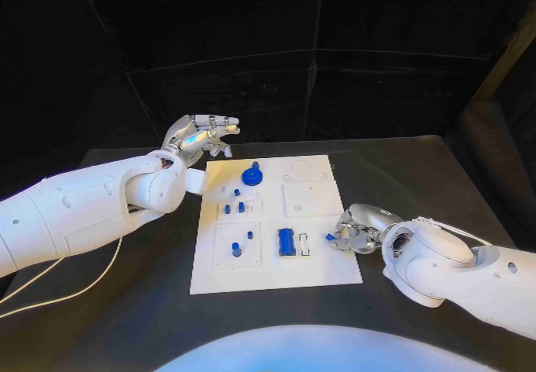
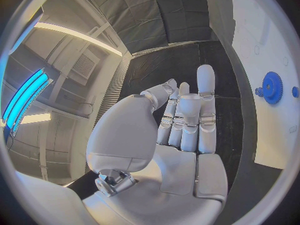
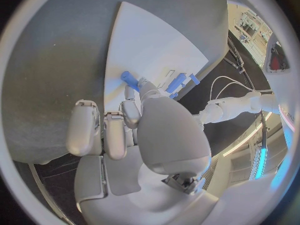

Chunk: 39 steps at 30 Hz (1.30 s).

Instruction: Assemble the parts on the task board

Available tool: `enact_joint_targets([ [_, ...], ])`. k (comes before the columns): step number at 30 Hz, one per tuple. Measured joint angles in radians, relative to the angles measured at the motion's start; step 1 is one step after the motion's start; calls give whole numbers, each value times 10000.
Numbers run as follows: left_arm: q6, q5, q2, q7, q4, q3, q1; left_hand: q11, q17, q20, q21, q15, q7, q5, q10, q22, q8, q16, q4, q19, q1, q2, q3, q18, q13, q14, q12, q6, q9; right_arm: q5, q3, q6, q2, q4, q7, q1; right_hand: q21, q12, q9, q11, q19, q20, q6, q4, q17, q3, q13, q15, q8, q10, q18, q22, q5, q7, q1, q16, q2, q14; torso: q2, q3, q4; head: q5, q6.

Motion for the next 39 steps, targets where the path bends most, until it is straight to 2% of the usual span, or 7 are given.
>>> enact_joint_targets([
  [2, 2, 0, 3, -1, -3, 0, 0, 0, 0, 0, 0, 0, 0, 0, 0, 0, 0, 0, 0, 0, 0, 0, 0, 0, 0, 0, 0, 0, 0, 380, 1, -319, 0, 71, 136, 0, 0, 0, 0, 23, 0, 0, -13, 227, -1, 228, 29, -1, -25, 23, 0, 20, -3, -13, -24, 0, -24, 0, -4, -3, 0, 8, 3],
  [4, 4, 0, 9, -1, -4, 0, -1, 0, 0, 0, 0, 0, 0, 0, 0, 0, 0, 0, 0, 0, 0, 0, 0, 0, 0, 0, 0, 0, -1, 690, 4, -591, 8, 120, 258, 0, 0, 5, 0, 36, 0, 0, -13, 424, -1, 448, 50, -4, -20, 36, 1, 35, -3, -13, -242, 35, -242, 1, -4, -7, 3, 17, 5],
  [13, 22, 0, 21, -12, -9, 0, -3, 0, 0, 0, 0, 0, 0, 0, 0, 1, 0, 0, 0, 0, 0, 0, 0, 0, 0, 0, 37, 0, 0, 1948, 8, -1353, 253, 174, 728, 5, 0, 10, 9, -124, 0, 0, 146, 164, -2, 1696, 85, -20, 37, 197, 1, 60, 438, -103, -979, 46, -979, 15, -4, -12, 25, 73, 25],
  [20, 26, 0, 28, -15, 3, -1, -3, 0, -12, 0, 0, 36, 0, 0, 0, -11, 0, 0, 71, 0, -57, 57, -71, 0, 0, -36, 37, 0, 0, 2585, 8, -1369, 570, -58, 832, 5, 0, 69, 17, -109, -1, 1, 182, 29, -2, 1923, 108, -19, 34, 253, 0, 82, 566, -71, -1179, 44, -1021, 15, 0, -19, 25, 98, -2],
  [24, 26, 0, 28, -15, 8, -1, -3, 0, -12, 0, 0, 36, 0, 0, 0, -11, 0, 0, 71, 0, -57, 57, -71, 0, 0, -36, 37, 0, 0, 2798, 8, -1230, 709, -208, 776, 6, 29, 69, 25, -122, 36, -36, 258, -145, -2, 2102, 124, -17, 35, 267, -1, 124, 839, -81, -1536, 43, -1164, 15, 0, -19, 24, 126, -9],
  [31, 26, 0, 23, -15, 16, -1, -3, 0, -11, 0, 0, 36, 0, 0, 0, -10, 0, 0, 71, 0, -57, 57, -71, 0, 0, -36, 37, 0, 0, 2954, 5, -1015, 928, -353, 591, 6, 40, 69, 49, -123, 36, -35, 306, -149, -3, 2107, 138, -15, 98, 267, 0, 125, 1032, -127, -1731, 77, -1175, 17, 7, -10, 10, 162, -23],
  [39, 27, 0, 22, -21, 16, -1, -2, 0, -11, 0, 0, 36, 0, 0, 0, -10, 0, -1, 71, 0, -57, 57, -71, 0, 0, -36, 37, 0, 0, 2903, 5, -977, 1137, -497, 404, 6, 40, 89, 373, -158, 35, -35, 393, 3, -4, 1910, 152, -15, 152, 306, 0, 124, 1090, -152, -2041, 77, -1268, 17, 8, 0, 1, 188, -15],
])
